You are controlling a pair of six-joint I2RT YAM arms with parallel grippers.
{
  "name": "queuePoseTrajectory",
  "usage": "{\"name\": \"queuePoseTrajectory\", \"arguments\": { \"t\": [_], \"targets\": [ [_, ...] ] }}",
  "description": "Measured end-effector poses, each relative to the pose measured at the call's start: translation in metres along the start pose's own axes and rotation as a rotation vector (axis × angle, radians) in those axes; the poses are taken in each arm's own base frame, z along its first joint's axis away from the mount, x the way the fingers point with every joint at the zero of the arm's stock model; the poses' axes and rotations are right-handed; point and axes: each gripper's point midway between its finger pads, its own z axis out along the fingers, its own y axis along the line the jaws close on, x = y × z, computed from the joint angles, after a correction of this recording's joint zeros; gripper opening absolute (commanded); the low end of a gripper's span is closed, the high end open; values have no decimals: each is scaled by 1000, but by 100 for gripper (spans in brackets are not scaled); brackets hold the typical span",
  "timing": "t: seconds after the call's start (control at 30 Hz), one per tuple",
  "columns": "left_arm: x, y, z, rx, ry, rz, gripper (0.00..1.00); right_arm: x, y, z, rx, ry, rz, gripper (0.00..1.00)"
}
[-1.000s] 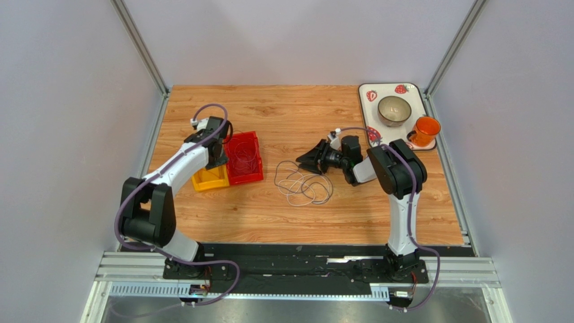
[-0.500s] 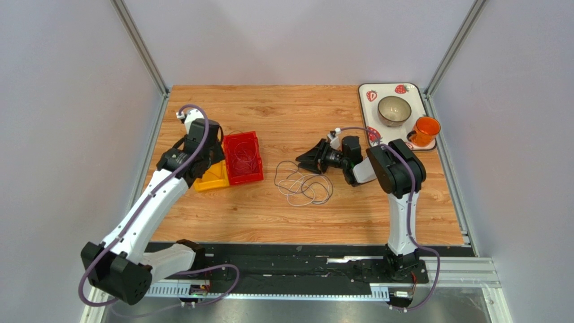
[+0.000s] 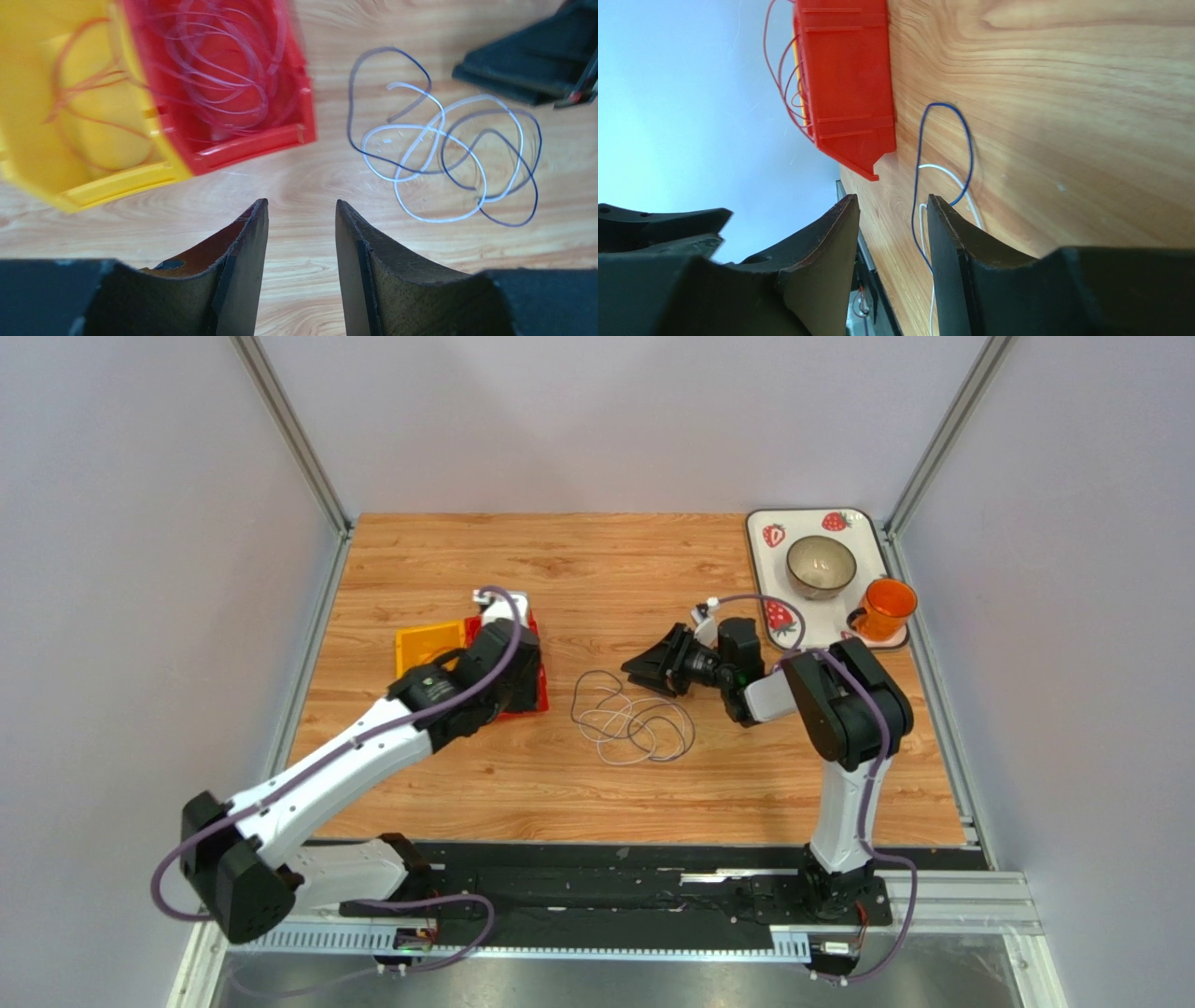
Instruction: Untangle the cables
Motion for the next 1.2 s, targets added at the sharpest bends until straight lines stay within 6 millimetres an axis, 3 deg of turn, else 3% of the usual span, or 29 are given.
{"name": "queuePoseTrajectory", "arguments": {
  "t": [0.13, 0.27, 0.53, 0.7, 0.93, 1.2],
  "targets": [
    [28, -41, 27, 64, 82, 106, 50, -3, 15, -13, -2, -61, -64, 43],
    [58, -76, 56, 86, 162, 213, 49, -7, 17, -32, 60, -159, -117, 43],
    [69, -120, 108, 88, 199, 314, 49, -32, 21, -70, 191, -390, -177, 43],
    [70, -135, 132, 83, 202, 357, 48, -40, 6, -75, 251, -424, -158, 42],
    [77, -136, 152, 52, 218, 411, 43, -41, -19, -76, 306, -409, -112, 42],
    [85, -126, 165, -11, 220, 450, 42, -39, -22, -74, 305, -388, -104, 42]
  ]
}}
